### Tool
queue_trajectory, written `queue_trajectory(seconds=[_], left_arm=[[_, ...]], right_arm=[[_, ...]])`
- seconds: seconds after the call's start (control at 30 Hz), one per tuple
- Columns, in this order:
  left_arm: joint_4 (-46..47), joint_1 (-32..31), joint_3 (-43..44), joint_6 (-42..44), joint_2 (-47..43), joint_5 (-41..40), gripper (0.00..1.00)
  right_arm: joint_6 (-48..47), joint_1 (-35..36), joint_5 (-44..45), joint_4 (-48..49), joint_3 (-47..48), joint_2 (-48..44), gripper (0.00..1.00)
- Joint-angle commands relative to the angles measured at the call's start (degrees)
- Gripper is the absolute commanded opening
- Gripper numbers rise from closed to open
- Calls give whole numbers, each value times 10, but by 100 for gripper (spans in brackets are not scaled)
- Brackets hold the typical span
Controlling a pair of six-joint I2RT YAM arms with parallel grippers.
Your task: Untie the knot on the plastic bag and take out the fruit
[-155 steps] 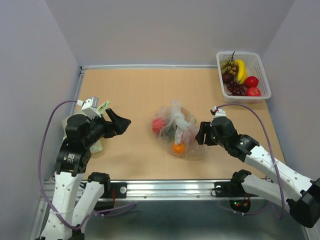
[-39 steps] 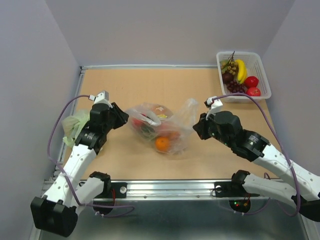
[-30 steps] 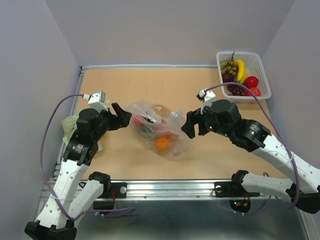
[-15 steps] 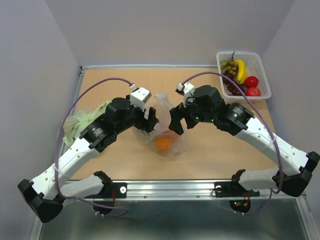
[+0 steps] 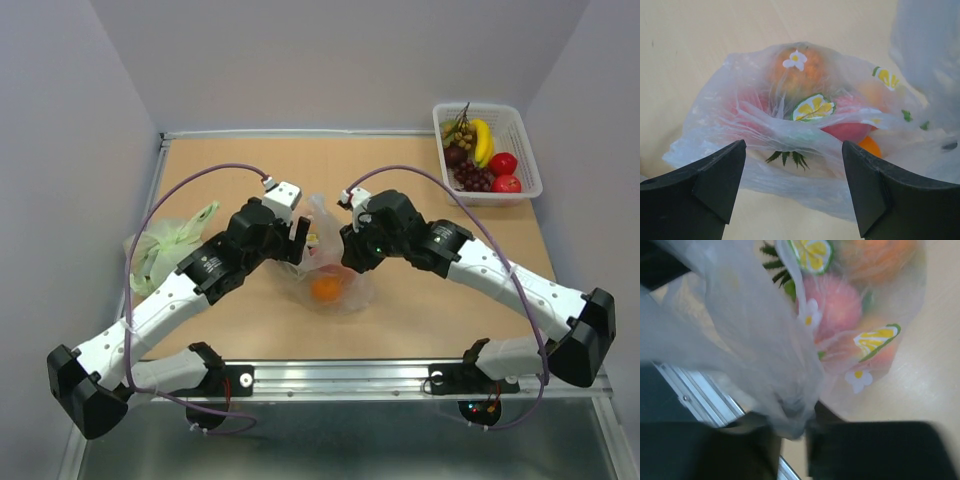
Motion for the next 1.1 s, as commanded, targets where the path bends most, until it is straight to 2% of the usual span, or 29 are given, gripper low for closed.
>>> queue_trajectory(seconds=[0.0, 0.07, 0.27, 0.4, 0.53, 0.57, 0.63, 0.7, 0.83, 0.87, 0.9, 0.93, 1.03, 1.07], left_arm=[[35, -2, -33, -48, -12, -31, 89], [41, -2, -41, -65, -11, -35, 89], [65, -4, -68, -103, 19, -40, 89], [69, -6, -73, -132, 49, -56, 89], [72, -5, -87, -195, 77, -149, 89], [68, -3, -88, -211, 82, -193, 89], [63, 6, -84, -257, 92, -229, 86], [61, 39, -74, -284, 103, -231, 81], [103, 113, -66, -314, 112, -176, 63], [117, 125, -66, -319, 114, -144, 52], [141, 137, -58, -319, 118, -128, 46], [150, 148, -50, -317, 133, -115, 33], [166, 152, 6, -286, 169, -71, 11], [169, 151, 22, -278, 176, -51, 0]], right_arm=[[18, 3, -49, 71, -82, -17, 12], [28, 11, -51, 88, -118, -50, 1], [81, 25, -51, 108, -245, -120, 1], [95, 29, -42, 108, -275, -144, 1], [108, 30, -35, 107, -287, -157, 1], [112, 29, -35, 107, -291, -159, 1], [127, 31, -29, 107, -300, -171, 1], [136, 30, -27, 107, -314, -180, 1], [162, 31, -7, 104, -331, -220, 1], [164, 31, -6, 104, -337, -226, 1], [164, 31, -8, 104, -340, -237, 1], [164, 31, -12, 104, -342, -241, 1], [157, 32, -20, 103, -335, -248, 1], [157, 30, -21, 101, -330, -247, 3]])
